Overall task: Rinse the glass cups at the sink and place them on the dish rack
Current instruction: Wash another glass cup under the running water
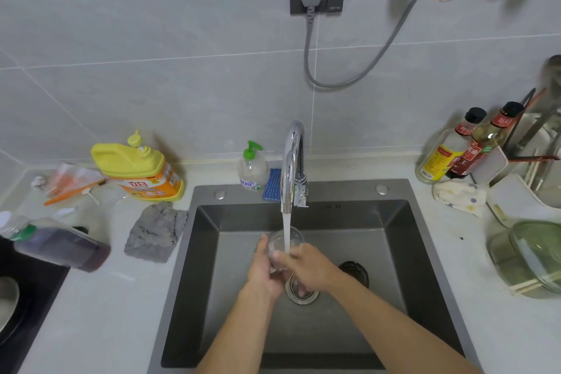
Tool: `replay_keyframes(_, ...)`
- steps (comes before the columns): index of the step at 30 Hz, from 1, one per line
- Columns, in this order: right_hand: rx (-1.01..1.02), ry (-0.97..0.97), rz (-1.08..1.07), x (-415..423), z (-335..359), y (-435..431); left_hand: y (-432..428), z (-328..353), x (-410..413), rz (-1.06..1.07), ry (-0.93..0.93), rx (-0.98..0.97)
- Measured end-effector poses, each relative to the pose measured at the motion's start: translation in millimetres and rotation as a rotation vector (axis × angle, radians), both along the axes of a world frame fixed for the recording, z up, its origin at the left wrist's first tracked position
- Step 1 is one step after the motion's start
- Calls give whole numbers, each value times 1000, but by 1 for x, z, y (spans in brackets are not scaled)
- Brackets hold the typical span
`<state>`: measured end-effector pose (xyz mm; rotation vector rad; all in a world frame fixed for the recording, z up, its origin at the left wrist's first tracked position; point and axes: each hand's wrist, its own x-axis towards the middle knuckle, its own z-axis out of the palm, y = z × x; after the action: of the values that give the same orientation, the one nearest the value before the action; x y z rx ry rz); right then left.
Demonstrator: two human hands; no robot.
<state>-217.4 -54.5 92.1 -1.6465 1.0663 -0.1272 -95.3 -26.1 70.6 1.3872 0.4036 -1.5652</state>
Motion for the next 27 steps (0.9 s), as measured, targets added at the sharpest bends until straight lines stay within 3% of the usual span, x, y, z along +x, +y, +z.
replay_keyframes(5,-147,214,149,-15,-9,-6,7,-1,2,-49,38,-5)
replay_keyframes(8,-154,125,95,-3,3,1,14,-3,-5,-29,3,25)
replay_keyframes(11,-116,47,-92,5,6,2,19,1,-8,-84,-30,-6)
replay_keyframes(16,-215,-41,-283,-12,-14,-5,17,8,-2,-111,-4,28)
replay_keyframes(19,-35,-96,-300,-14,-26,3,24,8,-2,-201,35,80)
replay_keyframes(21,181,-263,-464,-4,-26,6,29,9,-3,-277,29,54)
replay_keyframes(23,191,-284,-614,8,-22,5,27,10,-5,-328,-74,19)
replay_keyframes(27,59,-22,-647,28,-20,4,23,14,-13,-418,-419,-47)
